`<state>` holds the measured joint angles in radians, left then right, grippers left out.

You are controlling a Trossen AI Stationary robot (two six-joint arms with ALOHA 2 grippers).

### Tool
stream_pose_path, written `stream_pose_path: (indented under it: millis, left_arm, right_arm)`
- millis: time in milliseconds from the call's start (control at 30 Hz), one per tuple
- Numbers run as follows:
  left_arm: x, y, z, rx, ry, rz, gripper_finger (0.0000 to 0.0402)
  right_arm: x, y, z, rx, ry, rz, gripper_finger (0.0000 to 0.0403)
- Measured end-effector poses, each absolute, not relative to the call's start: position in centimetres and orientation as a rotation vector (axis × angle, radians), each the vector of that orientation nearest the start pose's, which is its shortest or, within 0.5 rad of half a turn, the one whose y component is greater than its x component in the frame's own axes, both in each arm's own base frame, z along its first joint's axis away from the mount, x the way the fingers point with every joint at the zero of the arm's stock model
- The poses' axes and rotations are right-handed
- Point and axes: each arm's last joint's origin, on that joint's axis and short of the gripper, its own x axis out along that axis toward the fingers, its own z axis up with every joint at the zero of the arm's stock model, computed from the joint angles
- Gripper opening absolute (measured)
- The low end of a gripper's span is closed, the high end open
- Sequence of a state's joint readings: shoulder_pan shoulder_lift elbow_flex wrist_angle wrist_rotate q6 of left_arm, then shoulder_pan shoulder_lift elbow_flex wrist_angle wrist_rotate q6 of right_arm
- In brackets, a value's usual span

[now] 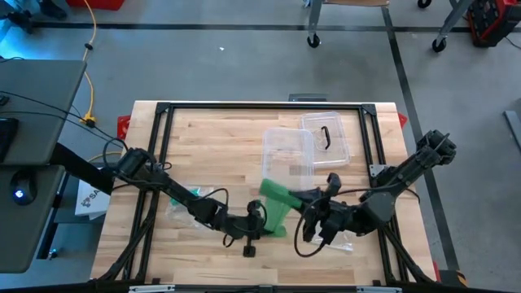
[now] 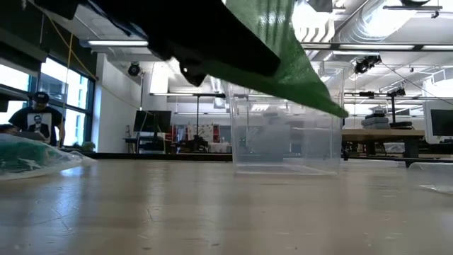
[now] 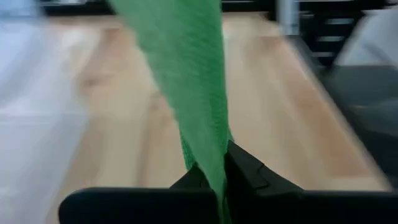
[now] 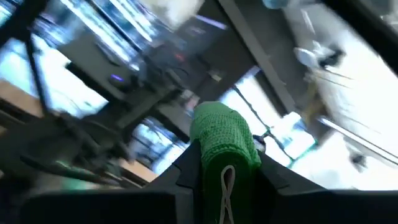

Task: Roll bandage
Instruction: Roll the green bandage

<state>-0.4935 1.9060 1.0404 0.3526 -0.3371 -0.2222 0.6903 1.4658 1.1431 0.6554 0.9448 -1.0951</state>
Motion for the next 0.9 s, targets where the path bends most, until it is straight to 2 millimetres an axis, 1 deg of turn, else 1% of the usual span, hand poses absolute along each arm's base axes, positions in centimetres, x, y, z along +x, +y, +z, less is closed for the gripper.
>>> stream_pose_path:
  millis: [33, 133, 233, 300, 367, 467, 567, 633, 800, 900]
  left_arm:
    - [34.9, -18.0, 16.0, -0.026, 0.503, -0.133, 0.0000]
    - [33.8, -18.9, 15.7, -0.063, 0.610, -0.200, 0.0000]
    - [33.0, -19.9, 15.6, -0.106, 0.653, -0.236, 0.0000]
    - [32.7, -20.5, 15.6, -0.120, 0.657, -0.250, 0.0000]
    - [32.3, -20.9, 15.5, -0.123, 0.665, -0.257, 0.0000]
    - [31.7, -21.4, 15.9, -0.116, 0.673, -0.281, 0.0000]
    - [31.3, -21.7, 17.1, -0.129, 0.648, -0.310, 0.0000]
    - [31.0, -21.8, 18.1, -0.140, 0.623, -0.337, 0.0000]
    - [30.4, -21.8, 20.5, -0.188, 0.557, -0.385, 0.0000]
    - [30.6, -21.8, 21.1, -0.219, 0.507, -0.378, 0.0005]
  right_arm:
    - [26.4, 18.6, 37.6, -0.845, -0.059, -0.388, 0.0067]
    - [26.0, 18.1, 39.1, -0.853, -0.033, -0.499, 0.0067]
    - [25.6, 17.9, 40.0, -0.868, -0.062, -0.488, 0.0067]
    - [25.5, 18.0, 40.1, -0.869, -0.075, -0.459, 0.0067]
    - [25.6, 18.1, 39.7, -0.890, -0.045, -0.424, 0.0067]
    - [26.0, 18.6, 38.2, -0.939, 0.019, -0.317, 0.0067]
    - [26.2, 18.9, 36.6, -0.982, 0.077, -0.165, 0.0067]
    - [26.1, 19.0, 35.9, -0.999, 0.116, -0.106, 0.0067]
    - [26.3, 19.1, 34.9, -1.091, 0.181, -0.083, 0.0067]
    - [26.5, 19.1, 34.6, -1.175, 0.211, -0.107, 0.0067]
